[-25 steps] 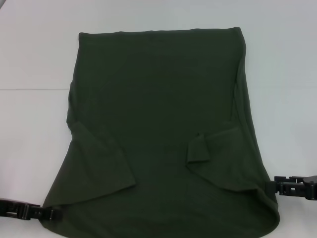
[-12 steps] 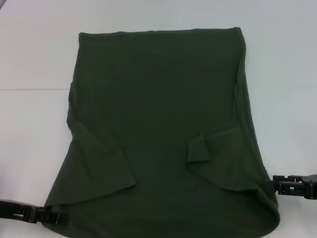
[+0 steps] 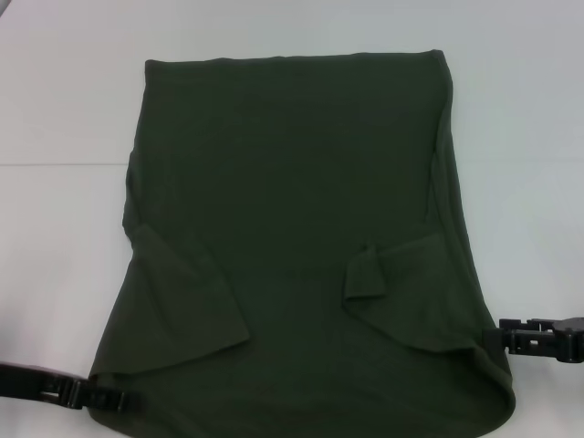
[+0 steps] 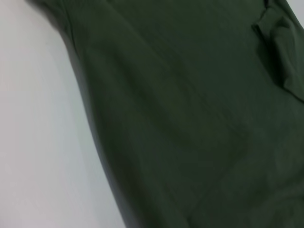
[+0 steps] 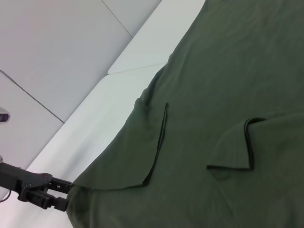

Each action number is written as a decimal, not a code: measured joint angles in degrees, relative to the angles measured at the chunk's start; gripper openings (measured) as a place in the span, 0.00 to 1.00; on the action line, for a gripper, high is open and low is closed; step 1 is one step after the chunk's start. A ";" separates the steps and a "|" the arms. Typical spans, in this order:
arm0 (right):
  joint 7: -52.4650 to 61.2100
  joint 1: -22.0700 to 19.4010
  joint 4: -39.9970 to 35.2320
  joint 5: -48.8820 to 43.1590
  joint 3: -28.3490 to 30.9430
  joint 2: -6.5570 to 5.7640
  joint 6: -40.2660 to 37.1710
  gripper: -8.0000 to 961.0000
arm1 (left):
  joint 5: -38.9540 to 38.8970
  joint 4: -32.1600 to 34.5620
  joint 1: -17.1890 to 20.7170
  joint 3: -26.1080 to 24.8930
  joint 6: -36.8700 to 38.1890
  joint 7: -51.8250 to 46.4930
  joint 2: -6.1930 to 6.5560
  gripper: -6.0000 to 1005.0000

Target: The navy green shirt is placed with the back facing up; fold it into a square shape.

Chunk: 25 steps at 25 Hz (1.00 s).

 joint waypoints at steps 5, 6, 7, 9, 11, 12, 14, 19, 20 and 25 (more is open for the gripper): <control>0.00 0.10 0.00 0.00 0.00 0.00 0.02 0.74 | 0.18 0.00 -0.32 0.40 -0.06 -0.09 0.02 0.81; 0.00 0.10 0.00 0.00 0.00 -0.01 0.02 0.74 | 0.28 0.01 -0.35 0.47 -0.16 -0.14 0.03 0.81; 0.00 0.10 0.00 0.00 0.00 -0.01 0.02 0.74 | 0.33 0.11 -0.36 0.49 -0.26 -0.16 0.03 0.81; 0.00 0.10 0.00 0.00 0.00 -0.02 0.02 0.74 | 0.31 0.38 -0.36 0.51 -0.41 -0.08 0.03 0.76; 0.00 0.09 0.00 0.00 0.00 -0.02 0.02 0.74 | 0.17 0.52 -0.33 0.52 -0.57 -0.03 0.03 0.67; 0.00 0.09 0.00 0.00 0.00 -0.02 0.02 0.74 | 0.17 0.52 -0.33 0.52 -0.57 -0.03 0.03 0.62; 0.00 0.10 0.00 0.00 0.00 0.00 0.01 0.74 | 0.13 0.57 -0.36 0.54 -0.72 0.00 0.03 0.55; 0.00 0.23 0.00 0.00 0.00 0.06 0.01 0.74 | -0.23 0.54 -0.36 0.25 -1.19 0.25 0.14 0.44; 0.00 0.26 0.00 0.00 0.00 0.07 0.01 0.74 | -0.44 0.43 -0.29 0.05 -1.20 0.42 0.21 0.42; 0.21 0.43 0.00 0.00 -0.01 0.07 0.01 0.74 | -0.53 0.44 0.01 -0.10 -0.91 1.10 0.37 0.26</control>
